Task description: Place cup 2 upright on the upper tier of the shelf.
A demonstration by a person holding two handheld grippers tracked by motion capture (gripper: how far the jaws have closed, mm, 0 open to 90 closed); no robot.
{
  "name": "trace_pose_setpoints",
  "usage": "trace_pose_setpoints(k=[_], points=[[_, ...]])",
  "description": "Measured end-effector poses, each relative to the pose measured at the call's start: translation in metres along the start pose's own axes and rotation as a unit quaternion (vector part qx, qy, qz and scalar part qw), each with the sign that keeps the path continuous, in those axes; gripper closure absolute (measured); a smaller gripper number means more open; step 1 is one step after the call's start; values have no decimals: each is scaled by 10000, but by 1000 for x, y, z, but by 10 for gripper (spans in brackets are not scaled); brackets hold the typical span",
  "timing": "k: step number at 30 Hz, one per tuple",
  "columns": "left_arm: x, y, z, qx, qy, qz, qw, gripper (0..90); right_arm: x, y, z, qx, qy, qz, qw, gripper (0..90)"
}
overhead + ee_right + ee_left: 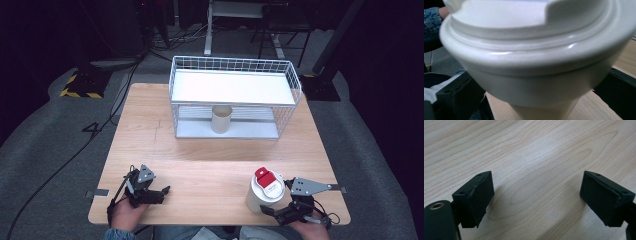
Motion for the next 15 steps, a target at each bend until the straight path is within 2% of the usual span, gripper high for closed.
trace_pose_setpoints(k=[12, 15], points=[[0, 0, 0, 0, 0, 2, 10000, 125, 15, -3, 3, -43, -50, -43, 10000, 5], [0, 0, 0, -4, -6, -1, 10000, 125, 16, -4, 2, -126, -41, 71, 9999, 96]])
Point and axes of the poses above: each handheld gripper's, and its own axes: x roughly forward along the jaws, y roughly out of its top, z roughly to its right, the point moved 7 cm from there along x, roughly forward along the jaws, and after that the axes turned 14 degrees about y, right-handed, at the moved point
